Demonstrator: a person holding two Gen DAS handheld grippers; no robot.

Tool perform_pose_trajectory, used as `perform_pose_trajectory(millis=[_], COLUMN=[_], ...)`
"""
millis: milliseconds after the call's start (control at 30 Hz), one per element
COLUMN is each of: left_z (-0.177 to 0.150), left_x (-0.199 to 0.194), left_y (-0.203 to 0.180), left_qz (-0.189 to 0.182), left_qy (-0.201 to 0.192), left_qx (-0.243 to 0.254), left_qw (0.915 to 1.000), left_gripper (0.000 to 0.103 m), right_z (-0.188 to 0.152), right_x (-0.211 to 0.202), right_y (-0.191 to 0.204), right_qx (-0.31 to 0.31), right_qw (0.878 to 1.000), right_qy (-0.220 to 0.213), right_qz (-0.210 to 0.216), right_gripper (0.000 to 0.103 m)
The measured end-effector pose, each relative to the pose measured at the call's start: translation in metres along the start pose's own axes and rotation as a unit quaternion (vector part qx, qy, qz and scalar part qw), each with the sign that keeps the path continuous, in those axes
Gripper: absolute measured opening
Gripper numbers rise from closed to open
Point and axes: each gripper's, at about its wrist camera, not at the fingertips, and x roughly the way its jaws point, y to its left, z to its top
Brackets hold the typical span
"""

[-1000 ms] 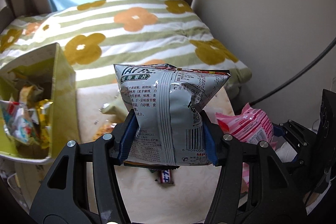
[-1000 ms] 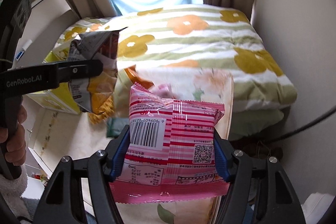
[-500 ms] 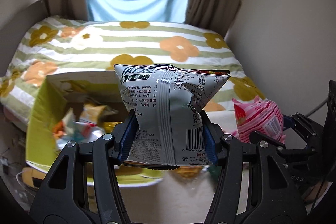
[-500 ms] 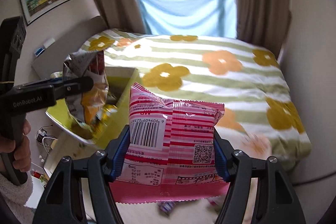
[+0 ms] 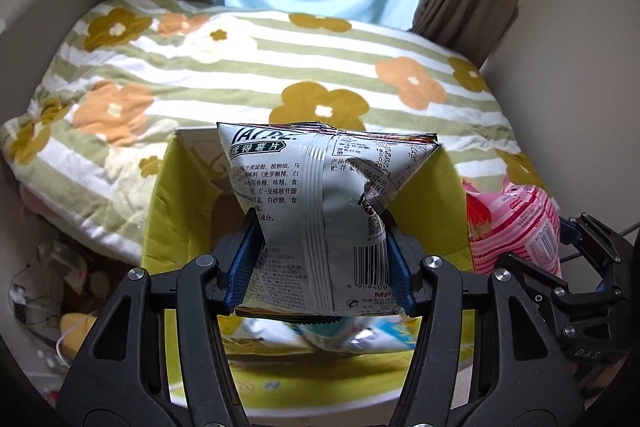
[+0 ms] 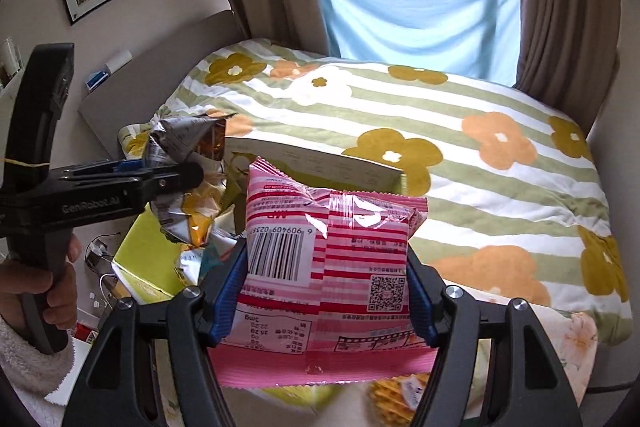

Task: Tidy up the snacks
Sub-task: 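Carry both bags over the yellow box and release them inside, then withdraw both tools from the box toward the remaining snacks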

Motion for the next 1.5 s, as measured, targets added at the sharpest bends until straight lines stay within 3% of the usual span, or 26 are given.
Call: perform_pose_trajectory(millis=[233, 267, 333, 367, 667, 967, 1033, 1067, 1133, 1500], left_z=[0.008, 0.009, 0.009, 0.010, -0.016, -0.029, -0.033, -0.035, -0.040, -0.062], left_x=[0.045, 0.048, 0.051, 0.051, 0.034, 0.018, 0.013, 0.011, 0.008, -0.010], left_y=[0.022, 0.023, 0.024, 0.025, 0.039, 0.044, 0.044, 0.045, 0.046, 0.043], left_qz=[0.000, 0.005, 0.008, 0.009, 0.025, 0.028, 0.033, 0.034, 0.037, 0.034], left_qy=[0.040, 0.042, 0.038, 0.035, 0.037, 0.029, 0.027, 0.027, 0.027, 0.021], left_qx=[0.003, 0.007, 0.009, 0.006, -0.030, -0.046, -0.046, -0.047, -0.049, -0.054], left_qw=[0.9992, 0.9991, 0.9992, 0.9993, 0.9986, 0.9982, 0.9980, 0.9980, 0.9977, 0.9977], left_gripper=[0.054, 0.059, 0.082, 0.103, 0.103, 0.103, 0.103, 0.103, 0.103, 0.103], right_z=[0.002, 0.002, 0.003, 0.002, 0.000, 0.012, 0.012, 0.012, 0.008, -0.007], right_x=[0.029, 0.031, 0.036, 0.038, 0.047, 0.056, 0.061, 0.061, 0.057, 0.033], right_y=[0.011, 0.012, 0.011, 0.010, 0.002, 0.008, 0.007, 0.008, 0.009, 0.017], right_qx=[0.019, 0.021, 0.024, 0.025, 0.038, 0.034, 0.045, 0.048, 0.046, 0.051], right_qw=[0.999, 0.999, 0.999, 0.999, 0.998, 0.998, 0.998, 0.998, 0.999, 0.999], right_qy=[0.025, 0.028, 0.035, 0.037, 0.053, 0.043, 0.041, 0.036, 0.028, 0.016], right_qz=[-0.009, -0.009, -0.009, -0.010, 0.005, 0.015, 0.004, -0.003, -0.005, -0.002], right_gripper=[0.065, 0.065, 0.065, 0.065, 0.065, 0.066, 0.073, 0.087, 0.101, 0.102])
